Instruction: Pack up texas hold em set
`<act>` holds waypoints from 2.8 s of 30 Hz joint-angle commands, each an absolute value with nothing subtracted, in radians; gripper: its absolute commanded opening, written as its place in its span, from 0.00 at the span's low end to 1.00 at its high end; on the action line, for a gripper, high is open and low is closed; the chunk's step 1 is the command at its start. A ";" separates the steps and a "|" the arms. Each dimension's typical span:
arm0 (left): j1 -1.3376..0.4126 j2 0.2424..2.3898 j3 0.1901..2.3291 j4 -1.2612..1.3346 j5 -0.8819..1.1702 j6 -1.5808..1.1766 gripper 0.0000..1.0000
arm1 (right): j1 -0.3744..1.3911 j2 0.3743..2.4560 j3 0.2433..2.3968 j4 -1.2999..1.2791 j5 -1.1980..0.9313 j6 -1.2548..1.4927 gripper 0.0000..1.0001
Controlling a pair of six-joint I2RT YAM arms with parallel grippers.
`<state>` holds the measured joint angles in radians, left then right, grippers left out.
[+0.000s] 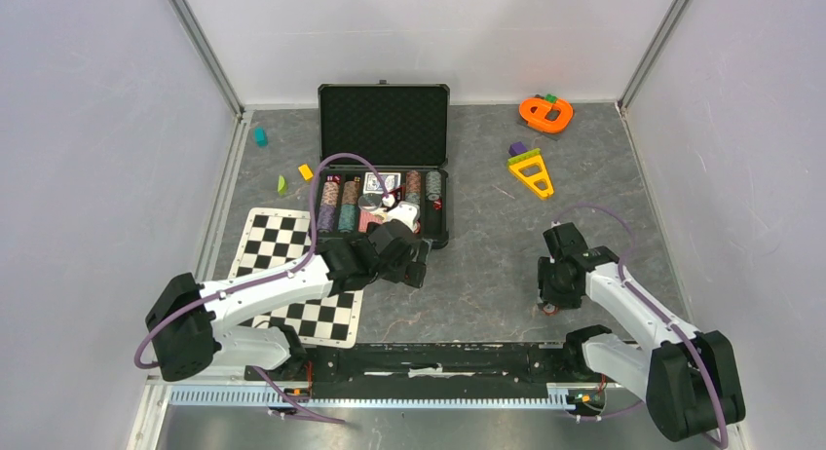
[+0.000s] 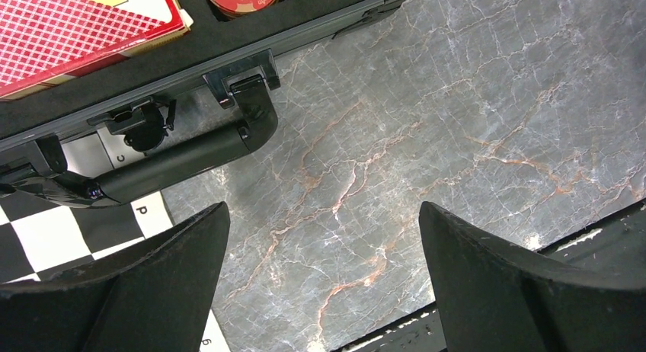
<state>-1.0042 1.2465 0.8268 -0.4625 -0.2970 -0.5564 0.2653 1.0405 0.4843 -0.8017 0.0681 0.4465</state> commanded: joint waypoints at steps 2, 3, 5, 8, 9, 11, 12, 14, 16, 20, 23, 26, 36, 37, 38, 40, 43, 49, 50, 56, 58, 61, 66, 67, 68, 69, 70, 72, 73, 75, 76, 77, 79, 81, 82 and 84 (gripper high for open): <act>-0.997 1.214 0.819 -0.443 -0.330 -0.574 1.00 | 0.261 1.038 0.455 -0.775 0.023 0.473 0.45; -0.996 1.211 0.817 -0.443 -0.330 -0.575 1.00 | 0.261 1.037 0.459 -0.774 0.021 0.472 0.43; -0.996 1.206 0.812 -0.444 -0.331 -0.576 1.00 | 0.261 1.039 0.466 -0.772 0.009 0.471 0.41; -0.994 1.201 0.808 -0.443 -0.333 -0.576 1.00 | 0.262 1.038 0.470 -0.758 -0.037 0.472 0.40; -0.994 1.200 0.808 -0.443 -0.335 -0.575 1.00 | 0.264 1.036 0.472 -0.754 -0.050 0.477 0.40; -0.992 1.200 0.809 -0.443 -0.333 -0.576 1.00 | 0.276 1.037 0.480 -0.736 -0.083 0.490 0.40; -0.991 1.200 0.810 -0.444 -0.333 -0.575 1.00 | 0.287 1.040 0.491 -0.731 -0.094 0.501 0.40; -0.990 1.201 0.811 -0.446 -0.331 -0.572 1.00 | 0.321 1.050 0.523 -0.727 -0.104 0.521 0.40; -0.989 1.201 0.814 -0.448 -0.333 -0.571 1.00 | 0.362 1.064 0.560 -0.729 -0.097 0.543 0.40; -0.983 1.199 0.818 -0.451 -0.334 -0.568 1.00 | 0.415 1.101 0.632 -0.735 -0.079 0.559 0.41; -0.976 1.195 0.816 -0.453 -0.334 -0.569 1.00 | 0.446 1.132 0.670 -0.719 -0.070 0.570 0.41; -0.968 1.192 0.811 -0.448 -0.326 -0.570 1.00 | 0.486 1.174 0.692 -0.687 -0.067 0.586 0.40; -0.850 1.123 0.764 -0.465 -0.297 -0.579 1.00 | 0.604 1.348 0.882 -0.628 -0.048 0.608 0.40; -0.834 1.117 0.756 -0.463 -0.294 -0.579 1.00 | 0.611 1.362 0.897 -0.624 -0.050 0.609 0.40; -0.821 1.107 0.750 -0.463 -0.289 -0.580 1.00 | 0.618 1.377 0.907 -0.619 -0.052 0.610 0.40; -0.794 1.094 0.739 -0.462 -0.279 -0.581 1.00 | 0.634 1.404 0.931 -0.607 -0.053 0.613 0.40; -0.751 1.065 0.727 -0.462 -0.272 -0.580 1.00 | 0.656 1.447 0.990 -0.599 -0.057 0.615 0.39; -0.666 0.998 0.706 -0.466 -0.261 -0.572 1.00 | 0.700 1.556 1.165 -0.597 -0.051 0.615 0.39; -0.657 0.991 0.703 -0.466 -0.257 -0.570 1.00 | 0.707 1.581 1.199 -0.595 -0.051 0.617 0.39; -0.621 0.968 0.695 -0.463 -0.241 -0.566 1.00 | 0.734 1.740 1.390 -0.582 -0.052 0.623 0.39; -0.618 0.968 0.695 -0.460 -0.238 -0.570 1.00 | 0.747 1.795 1.455 -0.585 -0.041 0.620 0.37; -0.615 0.970 0.691 -0.457 -0.234 -0.571 1.00 | 0.759 1.872 1.530 -0.589 -0.029 0.622 0.38; -0.612 0.969 0.682 -0.453 -0.232 -0.575 1.00 | 0.765 1.953 1.566 -0.577 -0.031 0.635 0.38; -0.611 0.967 0.679 -0.451 -0.233 -0.578 1.00 | 0.768 1.961 1.566 -0.574 -0.031 0.636 0.39; -0.609 0.962 0.677 -0.450 -0.234 -0.578 1.00 | 0.772 1.968 1.565 -0.572 -0.030 0.638 0.39; -0.609 0.958 0.675 -0.451 -0.235 -0.578 1.00 | 0.774 1.971 1.564 -0.568 -0.027 0.641 0.42; -0.607 0.954 0.674 -0.452 -0.236 -0.578 1.00 | 0.777 1.975 1.562 -0.566 -0.025 0.643 0.45; -0.606 0.949 0.672 -0.454 -0.239 -0.578 1.00 | 0.777 1.980 1.561 -0.559 -0.023 0.647 0.50; -0.604 0.947 0.672 -0.454 -0.240 -0.579 1.00 | 0.777 1.980 1.561 -0.555 -0.023 0.648 0.52; -0.604 0.945 0.668 -0.454 -0.239 -0.580 1.00 | 0.778 1.980 1.566 -0.549 -0.022 0.650 0.55; -0.604 0.945 0.667 -0.454 -0.240 -0.581 1.00 | 0.778 1.980 1.569 -0.548 -0.020 0.650 0.56; -0.603 0.945 0.667 -0.454 -0.240 -0.581 1.00 | 0.778 1.979 1.573 -0.548 -0.021 0.650 0.59; -0.603 0.941 0.665 -0.454 -0.242 -0.583 1.00 | 0.778 1.971 1.581 -0.549 -0.016 0.647 0.69; -0.602 0.937 0.666 -0.455 -0.245 -0.583 1.00 | 0.778 1.958 1.587 -0.553 -0.006 0.642 0.73; -0.600 0.936 0.668 -0.456 -0.249 -0.583 1.00 | 0.777 1.949 1.592 -0.559 0.012 0.635 0.74; -0.595 0.931 0.671 -0.457 -0.253 -0.583 1.00 | 0.776 1.925 1.601 -0.561 0.042 0.608 0.76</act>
